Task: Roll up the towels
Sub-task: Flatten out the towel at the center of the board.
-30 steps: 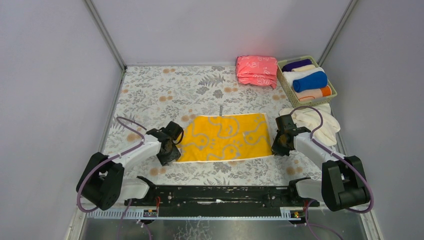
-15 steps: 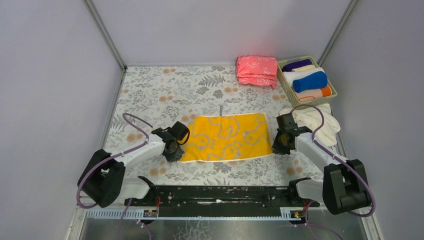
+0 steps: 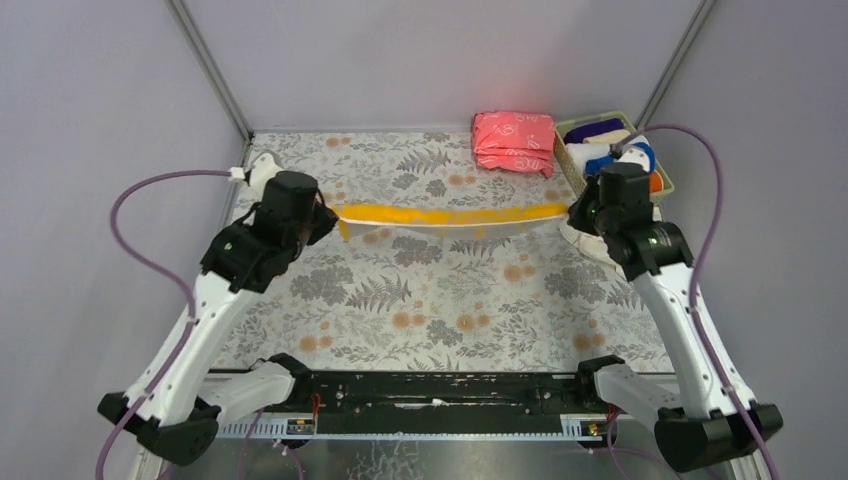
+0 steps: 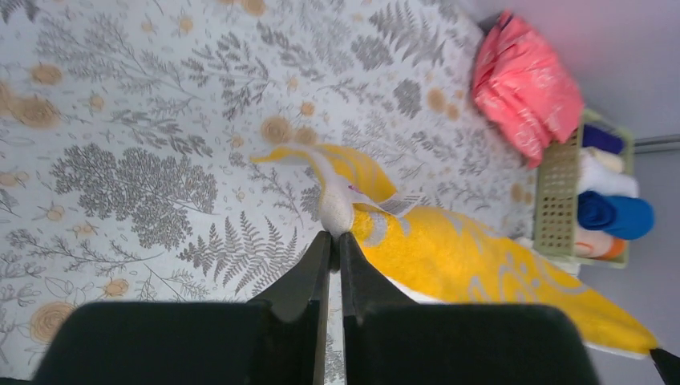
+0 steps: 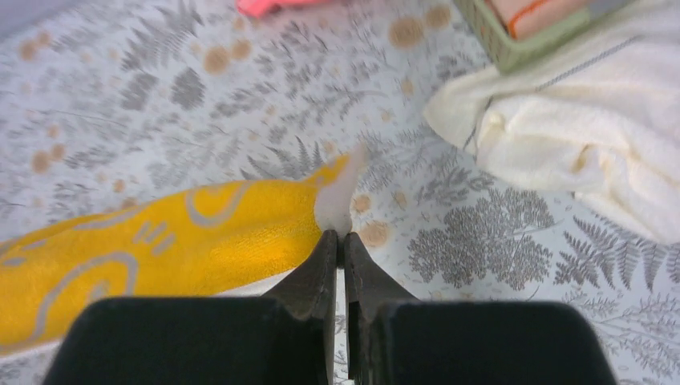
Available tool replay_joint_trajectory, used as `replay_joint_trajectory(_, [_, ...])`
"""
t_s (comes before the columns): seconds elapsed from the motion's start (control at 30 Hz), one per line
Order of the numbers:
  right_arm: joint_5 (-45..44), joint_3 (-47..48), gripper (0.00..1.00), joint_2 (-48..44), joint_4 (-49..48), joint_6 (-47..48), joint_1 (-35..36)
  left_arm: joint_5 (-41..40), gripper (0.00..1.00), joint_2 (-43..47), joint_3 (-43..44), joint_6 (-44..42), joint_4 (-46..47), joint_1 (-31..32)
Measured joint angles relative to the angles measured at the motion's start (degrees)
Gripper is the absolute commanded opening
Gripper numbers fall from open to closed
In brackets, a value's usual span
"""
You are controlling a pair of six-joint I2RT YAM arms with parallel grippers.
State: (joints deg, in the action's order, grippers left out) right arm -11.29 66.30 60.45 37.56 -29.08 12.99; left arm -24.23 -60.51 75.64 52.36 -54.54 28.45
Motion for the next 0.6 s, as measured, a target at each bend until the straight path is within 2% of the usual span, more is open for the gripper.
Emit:
replay_joint_trajectory(0.2, [2.29,5.88,0.0,-8.5,4.2,2.4,0.04,-1.92,0.0,7.23,4.15,-1.18,-4.26,0.0])
replay_joint_trajectory(0.37, [5.51,7.74,0.0,-13.53,8.0,2.58,0.28,-1.6,0.04,12.24,4.26,-1.16,-6.56,0.0])
replay_joint_trajectory(0.5, [6.25,7.82,0.0,-13.14,9.94,1.42,0.39,-1.53,0.06,12.44,2.16,-1.22,-6.62,0.0])
replay_joint_trajectory(0.6, [5.57,4.79,0.0,-10.64,9.27,0.55,0.39,-1.99,0.06,9.31,-2.95,-1.27,-5.29,0.0])
